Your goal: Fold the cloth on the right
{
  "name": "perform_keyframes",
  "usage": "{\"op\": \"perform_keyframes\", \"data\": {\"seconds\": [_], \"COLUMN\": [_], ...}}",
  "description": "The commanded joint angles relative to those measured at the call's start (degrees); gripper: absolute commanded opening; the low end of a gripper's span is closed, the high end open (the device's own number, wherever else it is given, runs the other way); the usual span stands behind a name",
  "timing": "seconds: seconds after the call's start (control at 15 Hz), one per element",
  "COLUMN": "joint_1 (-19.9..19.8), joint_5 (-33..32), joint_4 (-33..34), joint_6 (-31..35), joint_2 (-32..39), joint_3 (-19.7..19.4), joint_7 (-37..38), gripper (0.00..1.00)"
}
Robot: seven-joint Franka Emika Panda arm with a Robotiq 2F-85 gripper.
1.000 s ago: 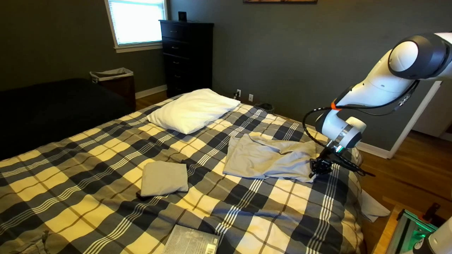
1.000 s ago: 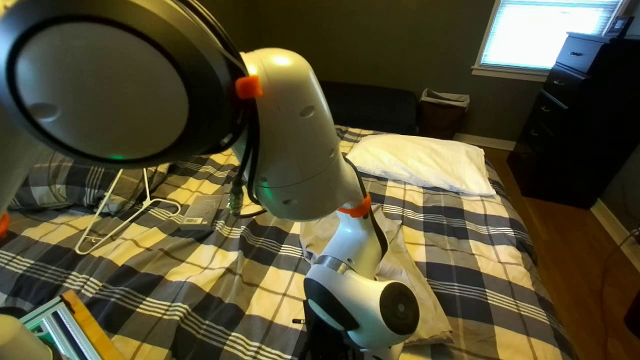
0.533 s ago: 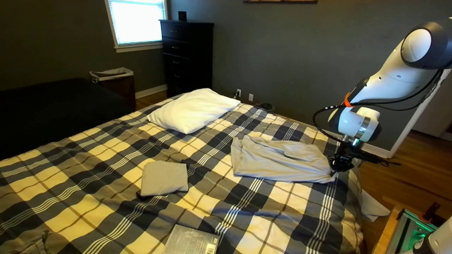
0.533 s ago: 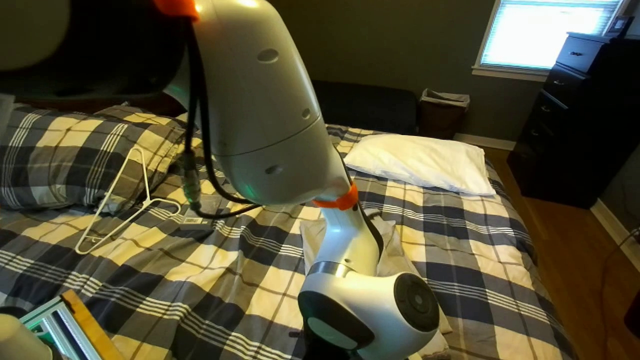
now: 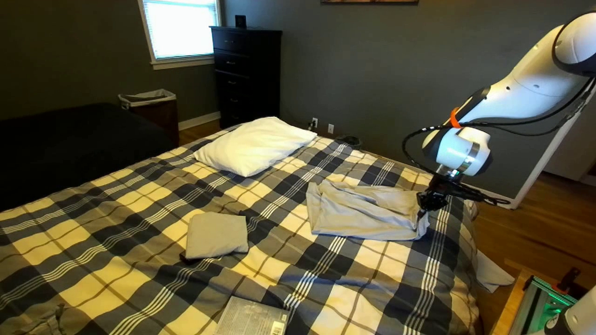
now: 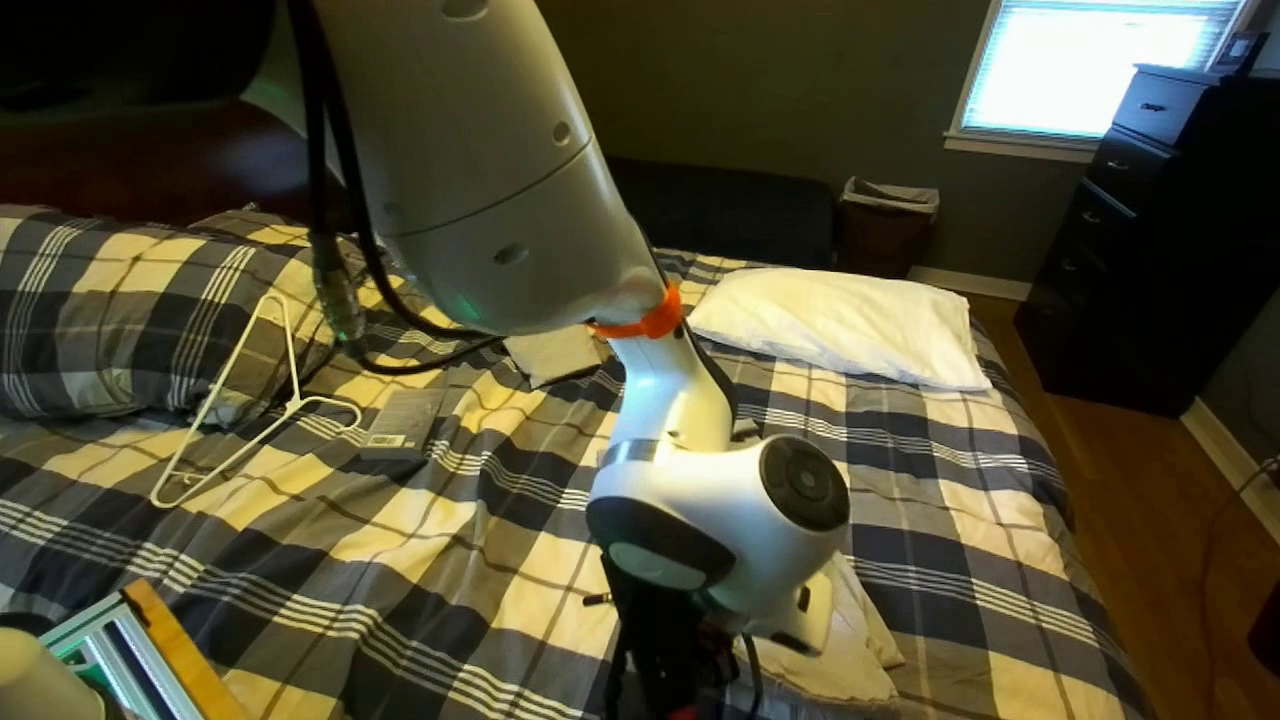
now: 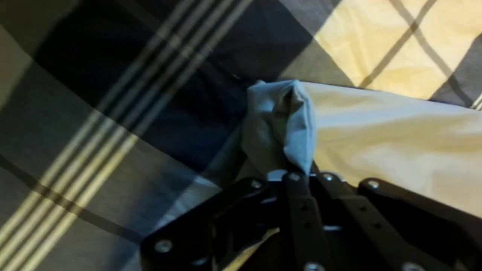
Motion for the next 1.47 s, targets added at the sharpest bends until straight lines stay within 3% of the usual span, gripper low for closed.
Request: {"op": "perform_keyframes", "data": {"seconds": [0.0,0.13,0.2,0.33,0.53,0.73,1.2,1.4], "joint_1": [3.27,4.50,4.46,6.17,3.60,5.96,15.07,15.17], "joint_5": [0.25,0.26,0.32,0.34,8.17,12.34,3.13,1.55], "joint_4": [-0.30,1.09,0.90,1.21,4.32,9.58,19.47,22.98], "joint_6": [2.13,-0.49,1.14,1.07,3.29,5.74,-0.46,0.82], "joint_2": [-2.23,-2.41,-1.60,-2.04,0.25,2.65,11.28,16.10], "joint_3": [5.86,8.22,6.46,7.80,11.40,12.90,11.82,14.07], "joint_7": [-3.01,-4.48,-2.30,-2.32,-10.21,-15.77,-11.71,-12.92], "gripper": [0.00,0.00,0.02,0.02,0.00,0.00,0.00,0.00]}}
